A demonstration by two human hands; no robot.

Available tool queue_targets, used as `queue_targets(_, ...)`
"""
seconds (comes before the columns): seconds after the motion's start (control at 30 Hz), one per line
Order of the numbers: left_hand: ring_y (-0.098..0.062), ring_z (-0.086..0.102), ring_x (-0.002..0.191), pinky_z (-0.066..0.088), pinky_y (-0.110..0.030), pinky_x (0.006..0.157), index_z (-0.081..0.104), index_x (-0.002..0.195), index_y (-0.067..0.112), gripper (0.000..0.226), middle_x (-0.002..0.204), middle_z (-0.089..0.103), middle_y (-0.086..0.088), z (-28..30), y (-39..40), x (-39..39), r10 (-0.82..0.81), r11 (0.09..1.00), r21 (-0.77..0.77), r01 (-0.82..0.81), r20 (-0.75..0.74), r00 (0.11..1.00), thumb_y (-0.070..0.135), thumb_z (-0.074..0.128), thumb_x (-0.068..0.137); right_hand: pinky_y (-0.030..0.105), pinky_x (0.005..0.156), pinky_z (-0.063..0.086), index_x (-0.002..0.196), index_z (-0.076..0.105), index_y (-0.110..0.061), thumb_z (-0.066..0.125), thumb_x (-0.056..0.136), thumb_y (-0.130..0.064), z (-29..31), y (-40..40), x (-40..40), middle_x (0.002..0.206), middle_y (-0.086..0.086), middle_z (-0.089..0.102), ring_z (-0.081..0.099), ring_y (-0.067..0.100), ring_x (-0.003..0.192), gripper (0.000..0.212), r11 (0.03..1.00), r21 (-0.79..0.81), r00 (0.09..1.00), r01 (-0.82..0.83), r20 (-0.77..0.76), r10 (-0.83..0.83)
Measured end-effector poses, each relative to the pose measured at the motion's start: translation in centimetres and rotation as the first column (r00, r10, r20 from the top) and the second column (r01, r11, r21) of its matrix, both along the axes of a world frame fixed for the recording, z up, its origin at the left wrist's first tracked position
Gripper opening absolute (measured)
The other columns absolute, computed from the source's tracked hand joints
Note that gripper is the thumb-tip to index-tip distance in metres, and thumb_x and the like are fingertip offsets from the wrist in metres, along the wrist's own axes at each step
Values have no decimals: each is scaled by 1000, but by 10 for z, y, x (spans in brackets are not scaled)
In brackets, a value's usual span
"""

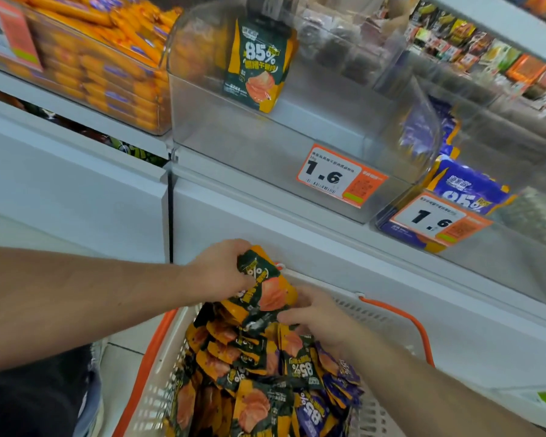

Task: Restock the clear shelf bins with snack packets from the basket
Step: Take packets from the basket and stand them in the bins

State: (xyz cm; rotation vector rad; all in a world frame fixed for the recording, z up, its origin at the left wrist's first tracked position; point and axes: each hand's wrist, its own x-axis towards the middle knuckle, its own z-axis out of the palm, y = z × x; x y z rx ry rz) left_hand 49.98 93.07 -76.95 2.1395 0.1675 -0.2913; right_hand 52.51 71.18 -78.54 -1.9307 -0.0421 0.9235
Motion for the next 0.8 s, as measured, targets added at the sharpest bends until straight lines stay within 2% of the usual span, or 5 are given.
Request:
queue_targets(0.23, -5, 60, 80, 48, -19, 70, 67, 104, 25, 25, 89, 65, 14, 38, 1, 9, -314, 930, 281, 235, 280, 907, 20, 74, 81, 39, 84, 53, 97, 73, -33, 79, 64, -46, 47, 23, 18, 97, -7, 75, 68, 9, 87, 36, 962, -170, 889, -212, 376, 262)
queue_targets(0.37, -3, 67, 78, 53, -24, 73, 65, 89, 35, 15, 83, 70, 13, 59, 8, 11, 60, 993, -115, -17, 387, 920, 30, 77, 81, 32, 67, 60, 90, 73, -13, 74, 82, -3, 82, 33, 23, 79, -3, 75, 70, 7, 66, 13, 992, 15, 906, -128, 408, 111)
queue_targets(0.53, -20, 57, 56, 44, -31, 56, 59, 86, 11, 25, 68, 65, -3, 86, 17, 20, 564, 675, -680, -286, 227, 794, 20, 43, 102, 21, 51, 22, 86, 68, -4, 68, 86, -4, 129, 38, 35, 65, 6, 68, 38, 19, 56, 0, 938, 335, 914, 90, 345, -211)
queue_targets(0.7, -14, 54, 88, 35, -22, 76, 58, 93, 20, 14, 92, 58, 4, 76, 29, 30, 340, 923, -154, -351, 754, 562, 9, 51, 90, 15, 36, 24, 103, 58, 9, 53, 95, -12, 196, 64, 44, 33, -2, 30, 23, 13, 36, 23, 881, 456, 948, 126, 205, -242)
queue_targets(0.8, -30, 42, 109, 27, -32, 88, 51, 115, 14, 42, 120, 44, -5, 76, 33, 39, -2, 886, 197, -421, 908, 419, 21, 52, 74, 18, 38, 14, 123, 59, 6, 49, 97, -15, 226, 80, 59, 35, -5, 29, 19, 9, 38, 35, 862, 486, 961, 144, 139, -239)
